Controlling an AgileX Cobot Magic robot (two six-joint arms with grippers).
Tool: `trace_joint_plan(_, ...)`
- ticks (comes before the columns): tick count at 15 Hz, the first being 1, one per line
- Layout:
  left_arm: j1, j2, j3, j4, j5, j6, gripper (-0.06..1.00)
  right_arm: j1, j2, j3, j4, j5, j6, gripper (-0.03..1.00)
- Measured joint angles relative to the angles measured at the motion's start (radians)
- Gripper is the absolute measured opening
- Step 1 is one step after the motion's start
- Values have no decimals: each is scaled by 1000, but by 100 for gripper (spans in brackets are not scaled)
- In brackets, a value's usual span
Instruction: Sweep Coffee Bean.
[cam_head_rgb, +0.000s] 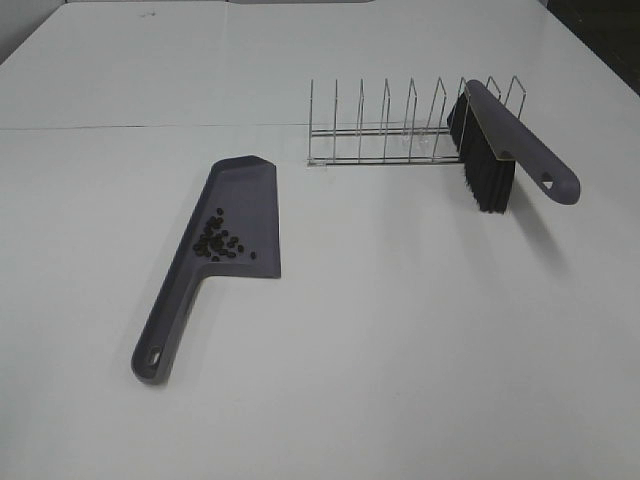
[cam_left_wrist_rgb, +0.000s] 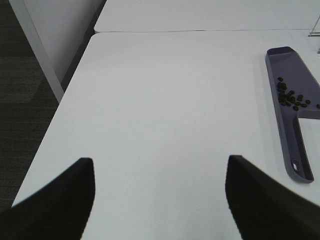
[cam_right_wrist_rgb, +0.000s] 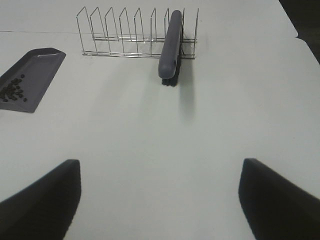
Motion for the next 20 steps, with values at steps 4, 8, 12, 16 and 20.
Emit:
trace_joint_plan(4,0,0,0,0,0,0,67,0,0,0,0,0,0,73)
trace_joint_plan(8,0,0,0,-49,0,26,67,0,0,0,0,0,0,73)
trace_joint_plan(12,0,0,0,-117,0,97,67,0,0,0,0,0,0,73)
trace_joint_plan(16,0,0,0,-123,0,100,67,0,0,0,0,0,0,73)
trace_joint_plan(20,0,0,0,-123,0,100,67,0,0,0,1,0,0,73)
